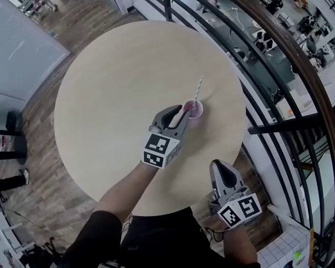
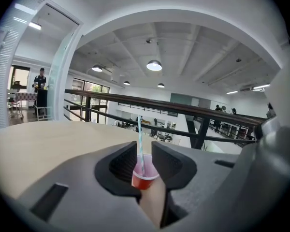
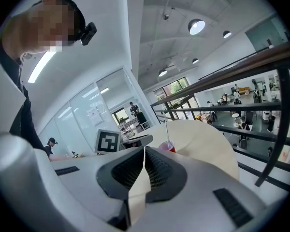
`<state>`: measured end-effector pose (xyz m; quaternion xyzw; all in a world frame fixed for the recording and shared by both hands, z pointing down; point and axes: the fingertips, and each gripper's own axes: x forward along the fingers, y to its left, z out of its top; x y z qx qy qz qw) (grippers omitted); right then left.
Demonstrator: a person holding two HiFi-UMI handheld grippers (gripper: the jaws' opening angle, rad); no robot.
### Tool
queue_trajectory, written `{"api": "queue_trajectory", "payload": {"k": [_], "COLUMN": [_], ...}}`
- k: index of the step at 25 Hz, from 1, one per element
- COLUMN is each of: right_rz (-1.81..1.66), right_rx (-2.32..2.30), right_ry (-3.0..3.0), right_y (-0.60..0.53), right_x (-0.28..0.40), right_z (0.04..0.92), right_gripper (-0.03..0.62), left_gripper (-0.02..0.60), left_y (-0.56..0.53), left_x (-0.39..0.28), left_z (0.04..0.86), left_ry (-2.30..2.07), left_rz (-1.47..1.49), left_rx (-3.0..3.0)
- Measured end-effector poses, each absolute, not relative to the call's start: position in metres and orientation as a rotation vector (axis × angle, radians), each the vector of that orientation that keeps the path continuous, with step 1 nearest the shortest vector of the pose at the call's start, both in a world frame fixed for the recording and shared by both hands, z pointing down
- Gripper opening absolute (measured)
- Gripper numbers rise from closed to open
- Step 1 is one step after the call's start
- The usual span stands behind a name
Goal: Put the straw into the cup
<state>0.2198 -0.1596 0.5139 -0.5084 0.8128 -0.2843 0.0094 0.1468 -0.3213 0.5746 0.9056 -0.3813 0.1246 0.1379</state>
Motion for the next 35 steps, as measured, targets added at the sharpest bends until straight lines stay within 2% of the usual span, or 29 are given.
{"api": "queue_trajectory", "payload": {"k": [16, 35], "right_rz": [-0.597, -0.509], "right_rx": [-1.523, -1.465], "right_ry": [2.599, 2.624], "right_y": [-0.134, -0.107], "right_x": [0.232, 0.186], "right_z": [0.413, 0.356], "right_gripper": [0.023, 0.023], "left_gripper": [0.067, 0.072], "left_y": [-0.193, -0.129], "left_x": [0.093, 0.015], "left_z": [0.45, 0.371], "left_ry": [-1.212, -1.276], "left_rz": [0.262, 0.157], "left_rx": [2.711, 2.693]}}
